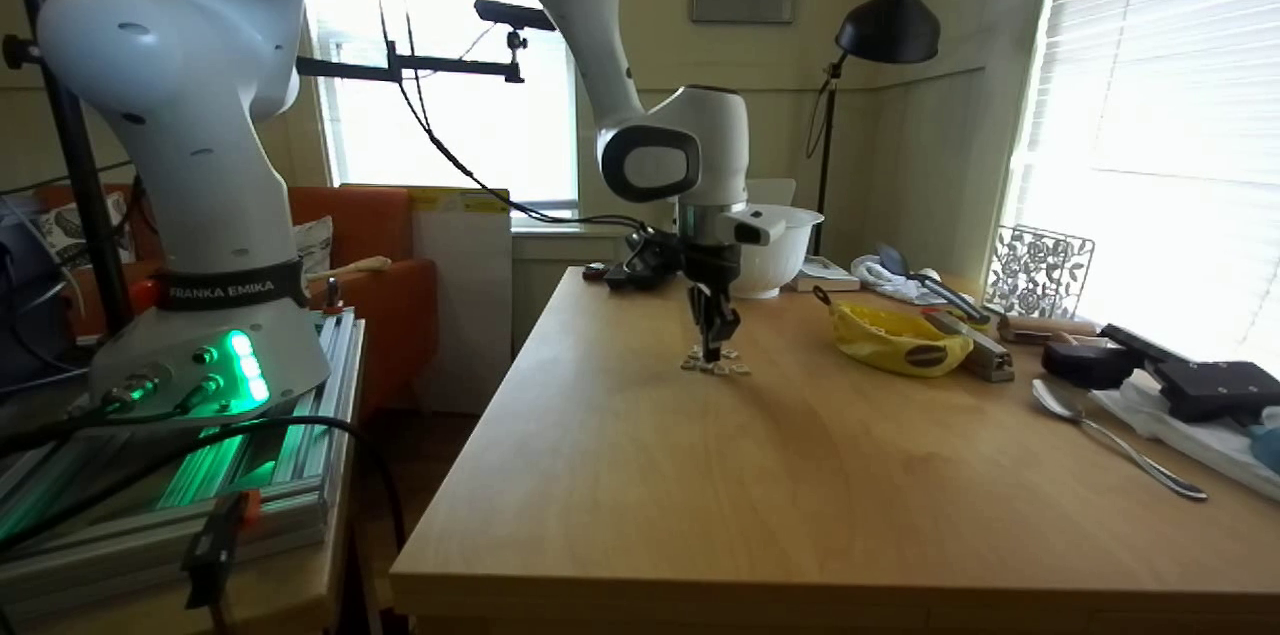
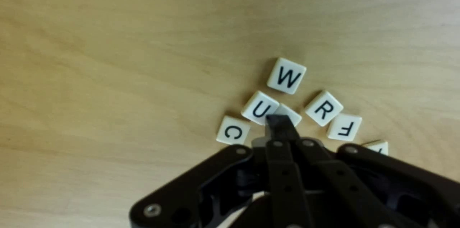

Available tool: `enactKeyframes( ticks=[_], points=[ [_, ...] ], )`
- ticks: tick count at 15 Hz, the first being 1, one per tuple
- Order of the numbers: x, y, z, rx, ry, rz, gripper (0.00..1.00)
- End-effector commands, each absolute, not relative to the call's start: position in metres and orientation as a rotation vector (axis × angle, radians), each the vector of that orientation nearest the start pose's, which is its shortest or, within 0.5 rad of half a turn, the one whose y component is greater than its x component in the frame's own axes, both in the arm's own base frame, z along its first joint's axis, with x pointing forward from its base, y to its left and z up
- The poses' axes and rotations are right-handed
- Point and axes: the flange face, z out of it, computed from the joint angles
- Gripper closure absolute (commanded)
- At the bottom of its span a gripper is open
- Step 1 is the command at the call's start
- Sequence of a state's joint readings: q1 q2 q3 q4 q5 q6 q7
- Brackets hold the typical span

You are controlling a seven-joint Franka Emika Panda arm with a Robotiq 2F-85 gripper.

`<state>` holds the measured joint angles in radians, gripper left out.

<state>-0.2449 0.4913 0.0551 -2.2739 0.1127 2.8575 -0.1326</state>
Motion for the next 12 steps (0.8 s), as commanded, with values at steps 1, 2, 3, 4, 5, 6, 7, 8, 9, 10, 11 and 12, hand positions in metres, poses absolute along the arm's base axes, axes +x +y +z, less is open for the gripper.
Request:
enactKeyframes(
  ticks=[1, 2, 3, 4, 5, 6, 7, 8, 9, 10, 11, 12],
  points=[
    [0.526, -0.103, 0.147, -3.077, 0.284, -0.146, 1.0],
    [0.525, -0.104, 0.151, -3.086, 0.28, -0.139, 1.0],
    [0.525, -0.106, 0.157, -3.087, 0.283, -0.146, 1.0],
    [0.525, -0.107, 0.161, -3.089, 0.283, -0.157, 1.0],
    [0.526, -0.107, 0.165, -3.088, 0.28, -0.167, 1.0],
    [0.526, -0.107, 0.168, -3.088, 0.28, -0.175, 1.0],
    [0.527, -0.107, 0.17, -3.087, 0.279, -0.179, 1.0],
    [0.528, -0.106, 0.171, -3.084, 0.277, -0.178, 1.0],
    [0.529, -0.104, 0.171, -3.083, 0.275, -0.173, 1.0],
    [0.529, -0.103, 0.169, -3.082, 0.272, -0.165, 1.0],
    [0.529, -0.102, 0.167, -3.081, 0.27, -0.154, 1.0],
    [0.528, -0.101, 0.164, -3.081, 0.271, -0.141, 1.0]
  ],
)
